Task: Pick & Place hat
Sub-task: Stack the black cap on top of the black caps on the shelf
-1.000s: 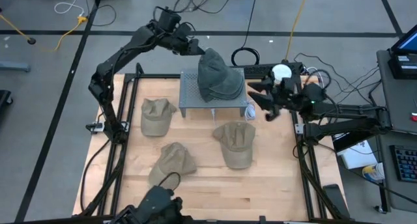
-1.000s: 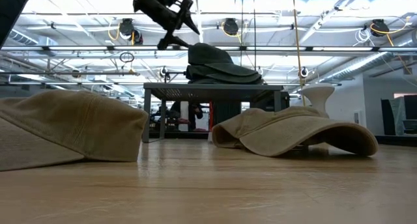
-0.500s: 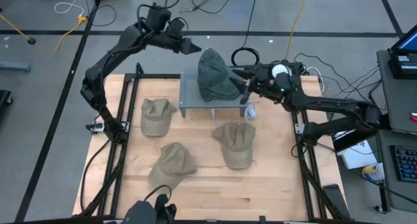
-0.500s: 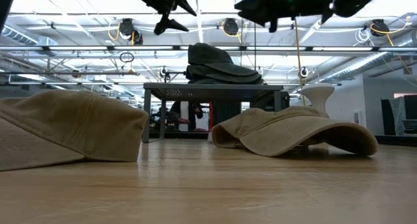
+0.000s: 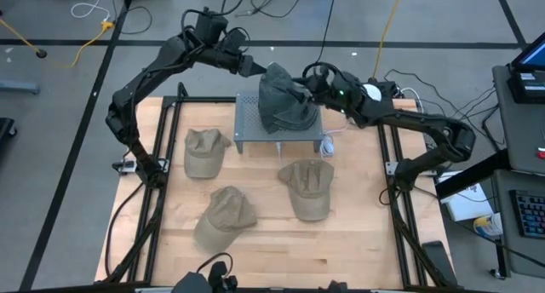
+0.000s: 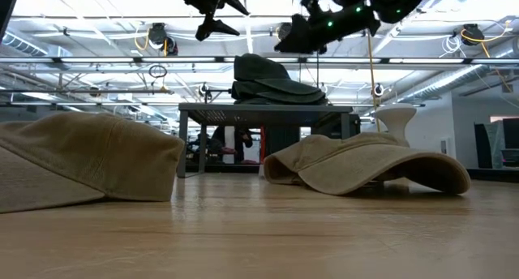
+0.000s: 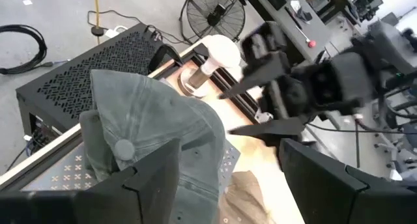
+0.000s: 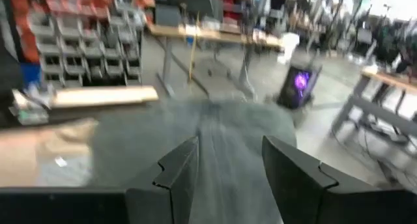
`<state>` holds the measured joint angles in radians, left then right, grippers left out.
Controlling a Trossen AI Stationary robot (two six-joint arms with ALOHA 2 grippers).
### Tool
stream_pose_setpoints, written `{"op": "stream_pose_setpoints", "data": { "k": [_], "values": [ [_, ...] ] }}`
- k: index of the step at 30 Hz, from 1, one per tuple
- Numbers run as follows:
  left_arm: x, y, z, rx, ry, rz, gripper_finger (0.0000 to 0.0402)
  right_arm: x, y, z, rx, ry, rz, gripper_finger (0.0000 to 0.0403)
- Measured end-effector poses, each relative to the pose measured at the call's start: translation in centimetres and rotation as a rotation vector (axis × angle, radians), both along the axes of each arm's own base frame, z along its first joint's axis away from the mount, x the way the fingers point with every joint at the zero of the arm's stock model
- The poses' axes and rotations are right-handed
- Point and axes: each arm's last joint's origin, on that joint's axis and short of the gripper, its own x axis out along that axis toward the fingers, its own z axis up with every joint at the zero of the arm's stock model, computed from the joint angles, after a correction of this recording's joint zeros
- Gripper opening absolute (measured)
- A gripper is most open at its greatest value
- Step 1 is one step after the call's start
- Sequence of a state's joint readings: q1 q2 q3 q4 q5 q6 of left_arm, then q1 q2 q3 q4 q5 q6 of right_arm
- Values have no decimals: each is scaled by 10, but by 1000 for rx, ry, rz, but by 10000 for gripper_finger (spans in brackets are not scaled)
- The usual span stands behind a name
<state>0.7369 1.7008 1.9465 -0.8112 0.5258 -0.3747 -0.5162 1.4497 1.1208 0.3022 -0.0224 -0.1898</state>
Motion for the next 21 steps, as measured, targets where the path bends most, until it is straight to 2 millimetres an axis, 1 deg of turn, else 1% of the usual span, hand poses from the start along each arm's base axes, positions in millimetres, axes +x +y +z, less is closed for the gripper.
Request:
{"op": "stream_pose_setpoints", "data": {
  "k": [4,9,16,21],
  "values": [
    [1,-2,0,19,3,-16,266,7,-12,-14,42,89,-14,167],
    [2,-2,0,21,1,-25,266,11,-14,-32,96,192,-9,167],
    [1,-2,0,22,-2,-34,266,7,-12,-40,127,292,3,167],
    [1,-2,0,22,-2,-34,266,4,-12,-46,110,376,39,167]
  ]
}}
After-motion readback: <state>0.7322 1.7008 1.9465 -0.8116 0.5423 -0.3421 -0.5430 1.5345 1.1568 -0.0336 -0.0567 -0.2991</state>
